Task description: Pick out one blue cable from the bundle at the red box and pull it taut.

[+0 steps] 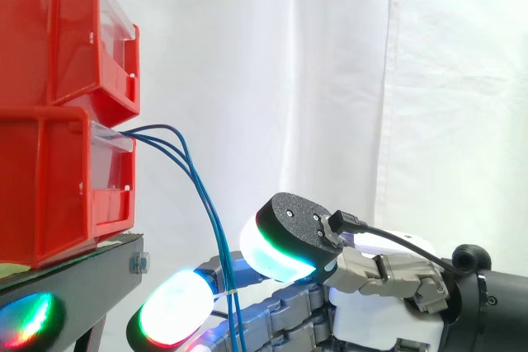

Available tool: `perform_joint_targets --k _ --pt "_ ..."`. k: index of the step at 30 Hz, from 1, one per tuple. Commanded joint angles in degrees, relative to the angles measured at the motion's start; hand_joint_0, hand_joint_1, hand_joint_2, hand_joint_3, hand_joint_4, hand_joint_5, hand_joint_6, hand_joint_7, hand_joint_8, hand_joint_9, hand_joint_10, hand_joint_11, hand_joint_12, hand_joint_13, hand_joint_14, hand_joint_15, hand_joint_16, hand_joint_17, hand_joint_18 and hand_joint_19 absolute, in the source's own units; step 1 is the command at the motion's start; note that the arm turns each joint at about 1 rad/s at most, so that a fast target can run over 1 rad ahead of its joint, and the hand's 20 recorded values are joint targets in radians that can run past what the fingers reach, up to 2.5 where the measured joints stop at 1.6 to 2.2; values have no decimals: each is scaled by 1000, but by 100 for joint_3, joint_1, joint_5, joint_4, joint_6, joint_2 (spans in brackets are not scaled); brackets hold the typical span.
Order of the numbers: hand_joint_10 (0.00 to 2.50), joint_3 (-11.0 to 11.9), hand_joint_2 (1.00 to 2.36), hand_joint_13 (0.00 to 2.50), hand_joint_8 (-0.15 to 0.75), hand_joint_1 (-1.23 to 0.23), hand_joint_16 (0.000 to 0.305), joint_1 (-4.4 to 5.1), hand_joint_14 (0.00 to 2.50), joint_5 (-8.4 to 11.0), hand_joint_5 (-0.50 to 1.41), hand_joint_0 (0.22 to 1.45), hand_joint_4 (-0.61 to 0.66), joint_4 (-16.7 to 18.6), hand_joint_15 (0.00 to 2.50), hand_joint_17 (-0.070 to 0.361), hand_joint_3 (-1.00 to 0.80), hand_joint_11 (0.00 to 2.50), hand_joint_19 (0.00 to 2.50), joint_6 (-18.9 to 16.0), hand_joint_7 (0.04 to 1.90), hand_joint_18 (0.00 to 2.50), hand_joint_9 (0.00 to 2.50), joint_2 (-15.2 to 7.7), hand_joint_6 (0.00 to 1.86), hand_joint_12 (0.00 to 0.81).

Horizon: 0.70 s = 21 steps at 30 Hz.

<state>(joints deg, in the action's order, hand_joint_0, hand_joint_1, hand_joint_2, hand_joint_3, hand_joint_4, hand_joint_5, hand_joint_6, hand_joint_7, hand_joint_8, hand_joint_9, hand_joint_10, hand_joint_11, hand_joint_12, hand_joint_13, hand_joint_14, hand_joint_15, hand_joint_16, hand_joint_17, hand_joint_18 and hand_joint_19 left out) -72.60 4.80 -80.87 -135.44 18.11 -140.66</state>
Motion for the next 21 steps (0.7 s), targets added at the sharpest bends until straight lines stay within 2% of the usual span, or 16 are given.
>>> perform_joint_targets --k 1,6,16,21 --pt "9 1 1001 832 255 -595 48 -58 15 -148 -120 545 143 0 394 109 -481 286 574 9 943 651 908 3 503 355" --pt "10 1 1002 846 255 -616 48 -102 17 -209 -118 552 133 9 407 109 -472 294 584 18 970 663 910 -5 503 351" --pt "10 1 1001 868 253 -648 48 -5 16 -209 -116 561 122 255 421 108 -479 308 601 185 1014 686 913 -5 503 352" --pt "10 1 1001 874 252 -671 48 21 16 -297 -115 567 122 343 428 107 -479 315 600 202 1020 695 911 3 503 349"
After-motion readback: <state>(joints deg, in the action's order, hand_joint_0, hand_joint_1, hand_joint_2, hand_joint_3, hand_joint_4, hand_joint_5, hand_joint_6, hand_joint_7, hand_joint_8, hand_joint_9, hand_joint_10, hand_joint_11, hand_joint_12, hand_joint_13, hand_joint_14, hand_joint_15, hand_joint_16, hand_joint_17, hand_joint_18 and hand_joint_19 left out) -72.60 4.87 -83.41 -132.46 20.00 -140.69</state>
